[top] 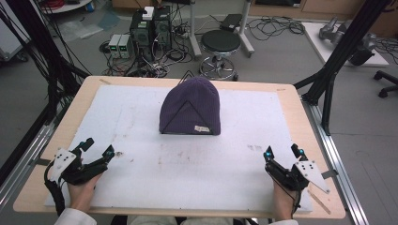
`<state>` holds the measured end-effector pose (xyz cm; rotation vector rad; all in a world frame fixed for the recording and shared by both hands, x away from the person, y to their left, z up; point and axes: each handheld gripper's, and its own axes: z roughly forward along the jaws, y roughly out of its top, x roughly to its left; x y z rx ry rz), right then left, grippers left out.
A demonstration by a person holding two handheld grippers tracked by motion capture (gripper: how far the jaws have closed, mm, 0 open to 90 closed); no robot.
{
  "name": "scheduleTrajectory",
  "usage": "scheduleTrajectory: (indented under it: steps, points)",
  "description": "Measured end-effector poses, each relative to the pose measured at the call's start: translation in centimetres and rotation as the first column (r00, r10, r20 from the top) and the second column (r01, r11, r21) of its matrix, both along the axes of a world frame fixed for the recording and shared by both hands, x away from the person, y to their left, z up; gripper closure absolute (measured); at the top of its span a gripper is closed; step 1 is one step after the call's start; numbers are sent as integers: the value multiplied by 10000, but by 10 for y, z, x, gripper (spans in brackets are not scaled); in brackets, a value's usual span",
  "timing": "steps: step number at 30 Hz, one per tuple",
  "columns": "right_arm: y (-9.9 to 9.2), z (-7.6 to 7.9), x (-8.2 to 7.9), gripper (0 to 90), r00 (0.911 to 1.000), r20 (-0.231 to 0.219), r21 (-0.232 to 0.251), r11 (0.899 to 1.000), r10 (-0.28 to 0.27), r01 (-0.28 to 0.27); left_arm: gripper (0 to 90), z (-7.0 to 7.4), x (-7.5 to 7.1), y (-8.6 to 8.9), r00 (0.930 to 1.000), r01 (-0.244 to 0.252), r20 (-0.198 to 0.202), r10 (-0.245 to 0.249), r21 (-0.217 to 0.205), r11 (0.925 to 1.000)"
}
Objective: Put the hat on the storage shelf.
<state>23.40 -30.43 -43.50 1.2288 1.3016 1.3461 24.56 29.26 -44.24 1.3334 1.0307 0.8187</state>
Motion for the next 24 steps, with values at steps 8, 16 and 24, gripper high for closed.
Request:
scheduleTrajectory:
  steps: [8, 16, 24]
  points:
    - [4, -1, 1, 119, 9998, -129, -155, 9997, 176, -178, 169, -1, 3, 6, 9999, 27, -118, -31, -339, 9994]
    - [3, -2, 2, 119, 9996, -244, -145, 9998, 159, -163, 169, -2, 3, 4, 9997, 135, -190, -142, -340, 9993]
    - [3, -4, 3, 119, 9991, -371, -141, 9997, 208, -213, 169, -2, 5, 4, 9995, 186, -241, -194, -365, 9992]
